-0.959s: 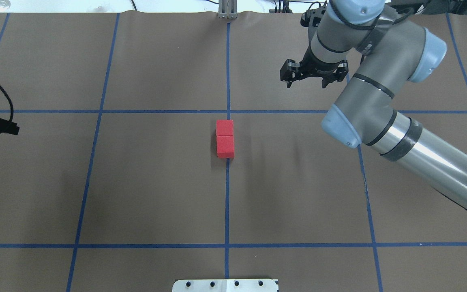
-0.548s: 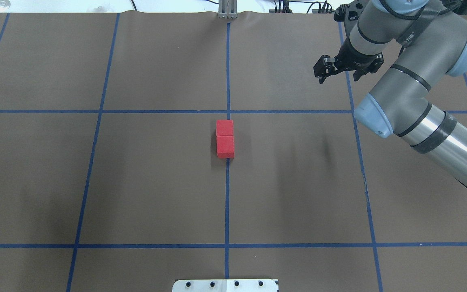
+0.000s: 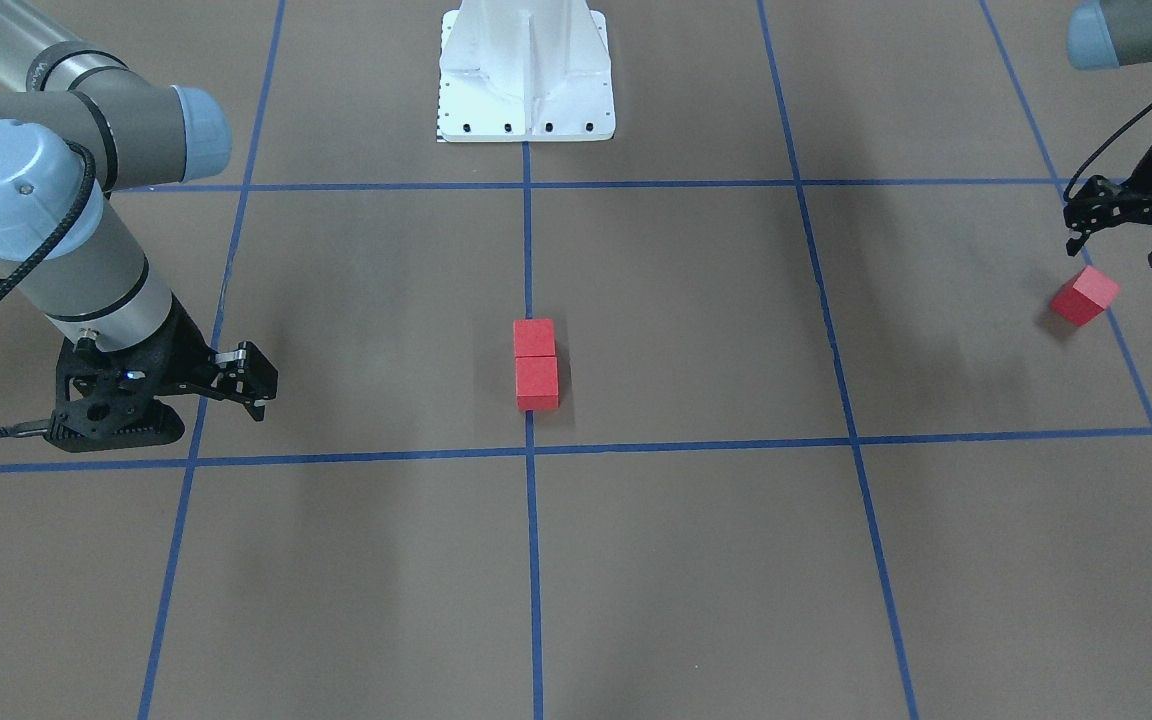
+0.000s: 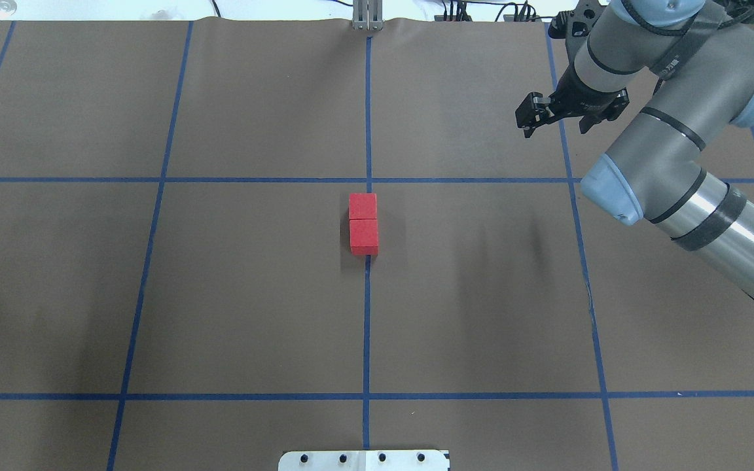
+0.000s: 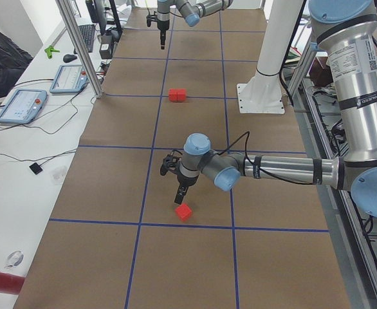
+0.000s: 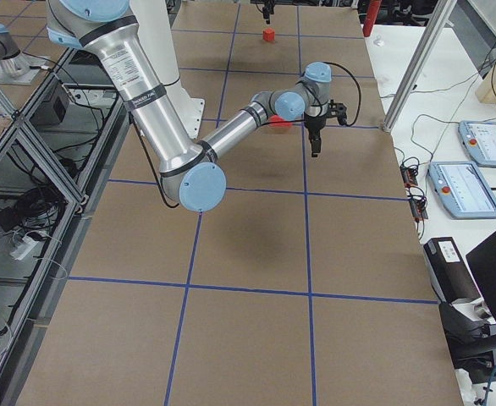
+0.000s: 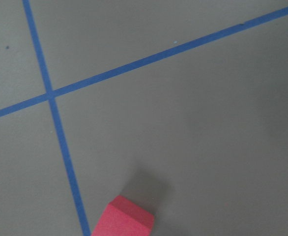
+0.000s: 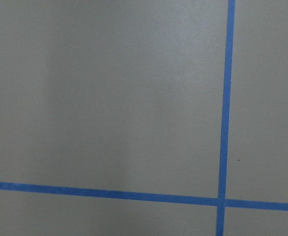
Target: Form red blocks into L shape at center
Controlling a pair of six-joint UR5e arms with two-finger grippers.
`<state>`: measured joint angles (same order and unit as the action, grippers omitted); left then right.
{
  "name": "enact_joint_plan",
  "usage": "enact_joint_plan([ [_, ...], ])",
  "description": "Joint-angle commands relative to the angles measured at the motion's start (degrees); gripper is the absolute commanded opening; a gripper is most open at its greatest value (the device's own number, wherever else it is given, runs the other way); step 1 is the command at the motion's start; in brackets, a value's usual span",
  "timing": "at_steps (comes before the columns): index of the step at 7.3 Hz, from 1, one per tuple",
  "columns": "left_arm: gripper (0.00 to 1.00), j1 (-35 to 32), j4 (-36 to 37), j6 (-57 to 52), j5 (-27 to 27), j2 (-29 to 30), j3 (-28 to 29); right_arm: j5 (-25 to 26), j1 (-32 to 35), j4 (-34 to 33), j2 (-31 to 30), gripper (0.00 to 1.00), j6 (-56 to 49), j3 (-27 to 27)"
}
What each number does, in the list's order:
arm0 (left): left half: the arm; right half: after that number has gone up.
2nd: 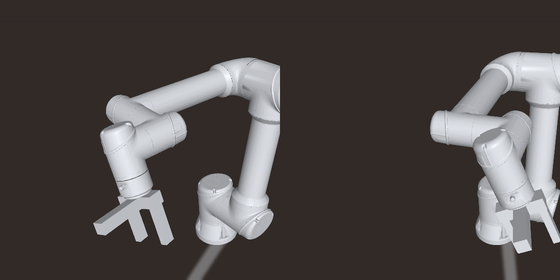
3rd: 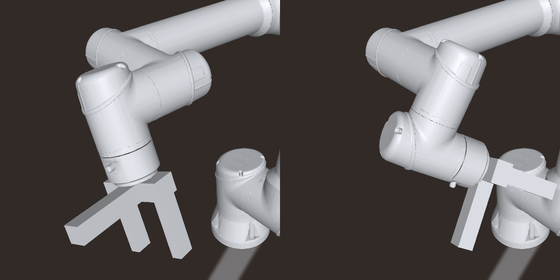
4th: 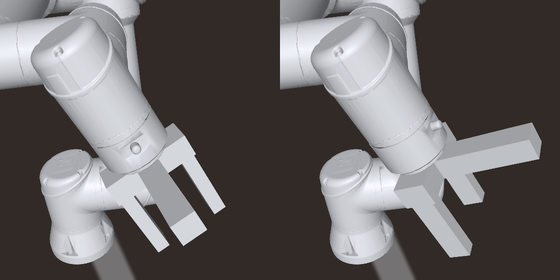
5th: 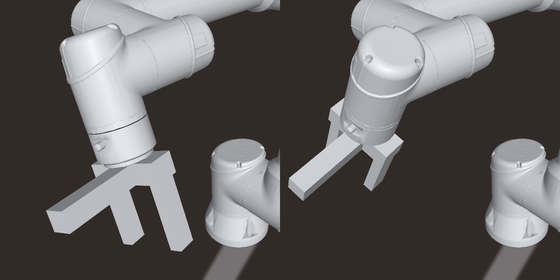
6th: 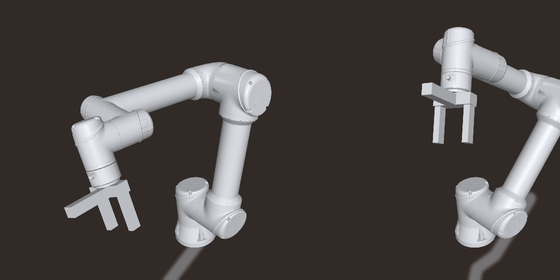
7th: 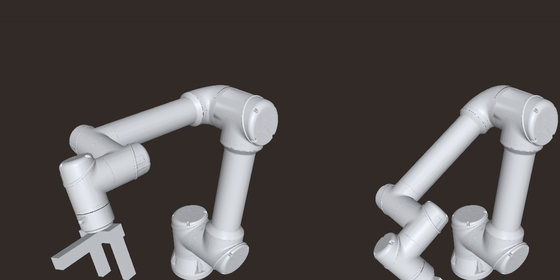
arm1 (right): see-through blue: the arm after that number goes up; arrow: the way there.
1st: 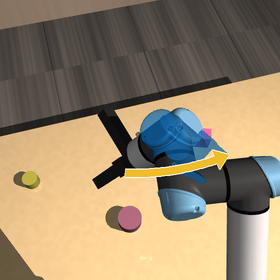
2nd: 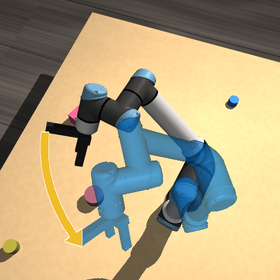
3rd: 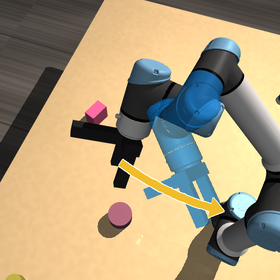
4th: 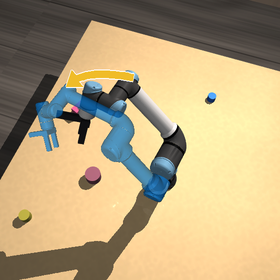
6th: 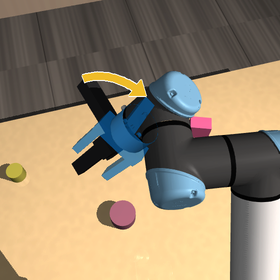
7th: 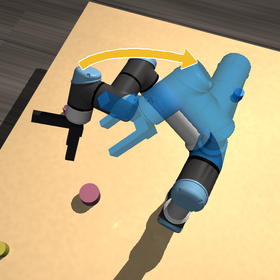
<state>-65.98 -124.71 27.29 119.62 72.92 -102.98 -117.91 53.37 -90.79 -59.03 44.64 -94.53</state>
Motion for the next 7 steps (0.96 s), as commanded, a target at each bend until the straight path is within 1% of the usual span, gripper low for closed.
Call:
enact_joint_plan([
  [1, 1.00, -1.4, -3.8, 20.3, -0.2, -1.3, 2.8, 0.1, 0.0, 0.0, 0.0, 0.99, 0.1, 0.0],
  [2, 1.00, -1.3, -10.7, 31.6, -0.4, -1.1, 5.9, 0.0, -0.1, 0.0, 0.3, 0.99, 0.3, -0.1],
  [3, 1.00, -1.1, -12.1, 37.0, -0.5, -0.9, 6.3, 0.0, -0.1, 0.0, 0.3, 0.99, 0.3, -0.2],
  [4, 1.00, -0.9, -12.0, 41.3, -0.5, -0.4, 6.6, 0.1, -0.1, 0.0, 0.3, 0.99, 0.1, -0.2],
  [5, 1.00, -0.8, -12.3, 44.1, -1.6, 0.8, 8.1, 0.2, -0.1, 0.0, 0.4, 0.99, 0.1, -0.2],
  [6, 1.00, -0.7, -12.5, 45.6, -4.2, 1.9, 10.1, 0.3, -0.1, 0.0, 0.5, 0.99, 0.1, -0.2],
  [7, 1.00, -0.6, -12.5, 45.5, -4.2, 2.1, 11.3, 0.3, -0.1, 0.0, 0.7, 0.99, 0.4, -0.4],
])
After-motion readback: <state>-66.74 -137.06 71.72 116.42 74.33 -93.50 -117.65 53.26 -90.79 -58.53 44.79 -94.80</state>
